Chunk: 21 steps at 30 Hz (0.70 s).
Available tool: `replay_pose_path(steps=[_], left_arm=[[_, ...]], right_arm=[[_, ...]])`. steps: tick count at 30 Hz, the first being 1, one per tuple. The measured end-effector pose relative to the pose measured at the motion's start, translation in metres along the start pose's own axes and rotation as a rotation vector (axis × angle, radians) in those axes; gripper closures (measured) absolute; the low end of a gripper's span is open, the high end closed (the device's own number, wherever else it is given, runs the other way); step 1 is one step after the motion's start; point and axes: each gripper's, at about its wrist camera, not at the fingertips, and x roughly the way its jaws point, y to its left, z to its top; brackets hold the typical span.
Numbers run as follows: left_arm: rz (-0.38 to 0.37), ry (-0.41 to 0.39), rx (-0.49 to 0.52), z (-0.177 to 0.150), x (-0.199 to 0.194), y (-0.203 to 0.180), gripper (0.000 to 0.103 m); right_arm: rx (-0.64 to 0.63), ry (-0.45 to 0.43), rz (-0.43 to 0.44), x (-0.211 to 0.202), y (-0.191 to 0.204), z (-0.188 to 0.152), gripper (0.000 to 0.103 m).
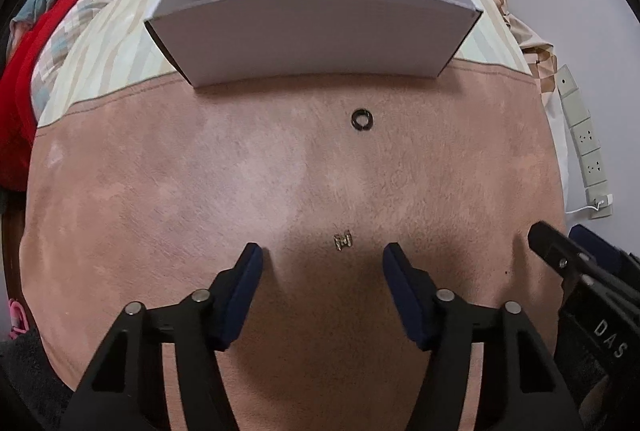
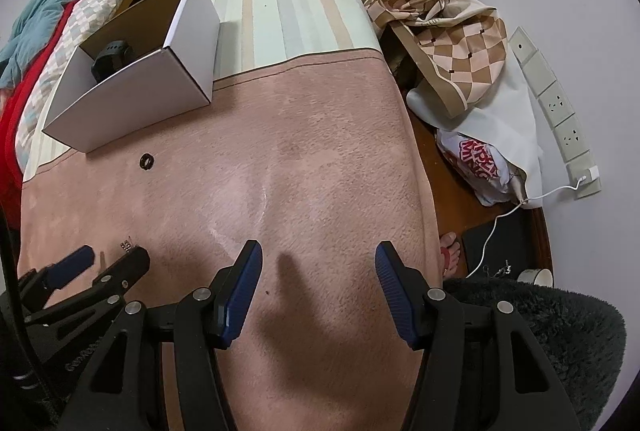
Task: Organize jewelry
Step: 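Lower the left tool and grasp the small silver earrings on the table, then grasp the small black ring with the right tool while the left tool holds the earrings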
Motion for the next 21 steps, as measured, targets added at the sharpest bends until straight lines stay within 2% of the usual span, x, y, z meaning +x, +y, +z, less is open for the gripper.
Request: replay_pose_path(steps=[4,6,9,11,13,16,19,21], left_arm=[[0.003,-0.018,0.002,0.002,-0.001,-0.002,0.047],[0.01,-0.032,0.008,0.003,-0.001,-0.003,0.051],[0.01,-0.048,0.016,0.004,-0.002,-0.003,0.069],[-0.01,-0.053,0.016,0.005,-0.003,-0.001,0.09],[-0.026,-0.054,0.016,0.003,-0.004,0.001,0.097],[-0.029,-0.078,0.013,0.004,-0.009,0.003,0.097],[-0.024,-0.101,-0.008,0.004,-0.02,0.022,0.097],[-0.003,-0.117,-0.032,0.005,-0.026,0.041,0.097]], right_arm=[[-0.003,0.001,-0.003,0.001,0.0,0.0,0.042],[-0.003,0.001,-0.004,0.001,0.0,0.0,0.042],[0.001,0.001,-0.007,0.0,-0.001,0.0,0.042],[0.003,0.0,-0.009,0.0,-0.002,0.0,0.042],[0.004,-0.003,-0.008,0.0,-0.002,0.001,0.042],[0.001,-0.009,-0.003,-0.002,-0.002,0.002,0.042],[-0.001,-0.02,0.02,-0.006,0.002,0.004,0.042],[-0.001,-0.029,0.09,-0.009,0.008,0.007,0.042]])
